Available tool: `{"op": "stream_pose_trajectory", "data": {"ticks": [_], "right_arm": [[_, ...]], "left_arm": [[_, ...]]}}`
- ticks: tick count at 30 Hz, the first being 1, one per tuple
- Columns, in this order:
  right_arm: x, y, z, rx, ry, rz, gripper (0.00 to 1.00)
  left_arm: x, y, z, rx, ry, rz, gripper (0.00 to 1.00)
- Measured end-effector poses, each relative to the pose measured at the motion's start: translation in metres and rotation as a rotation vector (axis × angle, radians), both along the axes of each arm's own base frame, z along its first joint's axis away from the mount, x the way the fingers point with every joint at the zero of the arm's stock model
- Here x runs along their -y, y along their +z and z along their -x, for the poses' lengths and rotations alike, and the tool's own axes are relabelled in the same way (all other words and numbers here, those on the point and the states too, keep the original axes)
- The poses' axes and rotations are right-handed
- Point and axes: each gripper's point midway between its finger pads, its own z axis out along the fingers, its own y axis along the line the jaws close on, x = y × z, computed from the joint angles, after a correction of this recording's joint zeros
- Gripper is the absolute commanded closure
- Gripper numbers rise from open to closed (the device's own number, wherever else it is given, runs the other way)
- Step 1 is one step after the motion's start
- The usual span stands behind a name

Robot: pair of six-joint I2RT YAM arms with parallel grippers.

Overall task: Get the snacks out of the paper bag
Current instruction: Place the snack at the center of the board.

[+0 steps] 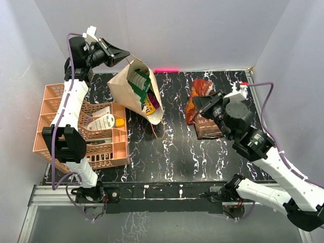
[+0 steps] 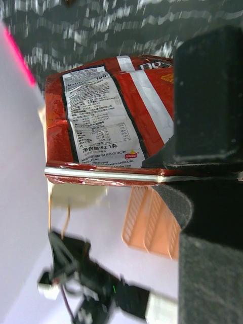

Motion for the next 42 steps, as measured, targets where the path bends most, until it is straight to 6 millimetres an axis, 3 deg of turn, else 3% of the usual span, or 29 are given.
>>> {"op": "stream_pose_trajectory", "data": {"ticks": [6,10,13,17,21,25,30,32,34,37,40,42], "right_arm": [[0.043,-0.079,-0.004,-0.134,-0.199,0.154,0.92],[0.057,-0.114,-0.018,-0.195,-0.307,0.251,0.92],[0.068,-0.128,-0.042,-0.222,-0.37,0.301,0.93],[0.099,-0.147,-0.098,-0.298,-0.456,0.272,0.93],[0.123,-0.149,-0.149,-0.33,-0.476,0.141,0.93],[0.128,-0.126,-0.195,-0.284,-0.444,-0.044,0.93],[0.127,-0.107,-0.216,-0.218,-0.385,-0.257,0.93],[0.129,-0.116,-0.215,-0.214,-0.374,-0.32,0.93],[0.132,-0.141,-0.21,-0.246,-0.382,-0.353,0.93],[0.14,-0.209,-0.188,-0.348,-0.434,-0.357,0.93],[0.149,-0.286,-0.153,-0.461,-0.493,-0.315,0.93],[0.153,-0.32,-0.134,-0.515,-0.524,-0.292,0.93]], "left_arm": [[0.0,0.0,0.004,0.002,0.0,0.001,1.0],[0.0,0.001,0.004,0.004,0.0,0.002,1.0],[0.0,0.001,0.004,0.003,0.0,0.002,1.0],[0.0,0.001,0.004,0.004,0.0,0.002,1.0],[0.0,0.001,0.004,0.004,0.0,0.002,1.0],[0.0,0.004,0.005,0.009,0.0,0.0,1.0],[0.0,0.005,0.004,0.013,-0.001,-0.003,1.0],[0.0,0.004,0.004,0.011,-0.001,-0.004,1.0],[0.0,0.004,0.004,0.011,-0.001,-0.004,1.0],[0.0,0.004,0.004,0.012,-0.001,-0.005,1.0],[0.0,0.004,0.004,0.013,-0.002,-0.004,1.0],[0.0,0.004,0.004,0.012,-0.002,-0.004,1.0]]}}
